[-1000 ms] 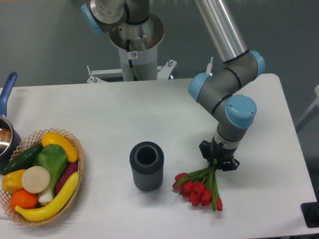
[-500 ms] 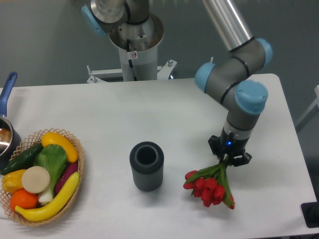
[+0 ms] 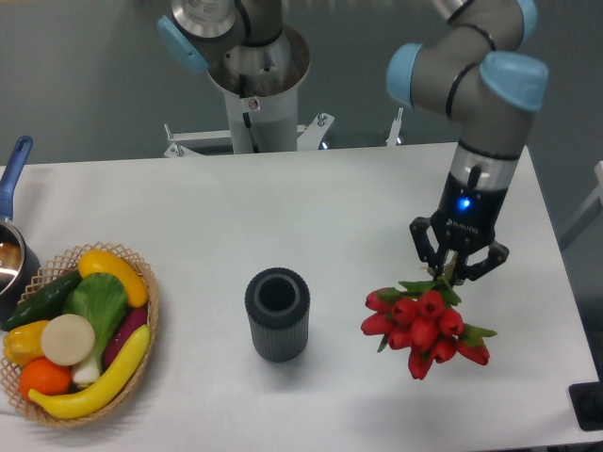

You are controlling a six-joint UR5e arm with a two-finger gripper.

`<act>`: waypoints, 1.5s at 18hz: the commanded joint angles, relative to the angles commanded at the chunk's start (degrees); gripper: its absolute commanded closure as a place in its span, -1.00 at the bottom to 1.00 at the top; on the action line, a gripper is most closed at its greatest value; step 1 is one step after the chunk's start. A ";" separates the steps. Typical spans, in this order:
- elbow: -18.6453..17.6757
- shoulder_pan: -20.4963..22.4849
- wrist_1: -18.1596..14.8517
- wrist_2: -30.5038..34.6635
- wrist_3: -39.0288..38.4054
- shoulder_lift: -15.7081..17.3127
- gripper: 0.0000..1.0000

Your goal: Pick up the flowers from the table

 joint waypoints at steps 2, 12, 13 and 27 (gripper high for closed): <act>-0.18 0.00 0.09 -4.73 -3.94 2.63 0.49; -3.60 3.43 0.09 -21.81 -7.39 5.72 0.50; -3.61 3.43 0.09 -22.25 -7.56 5.72 0.49; -3.43 3.43 0.17 -22.52 -7.48 5.63 0.49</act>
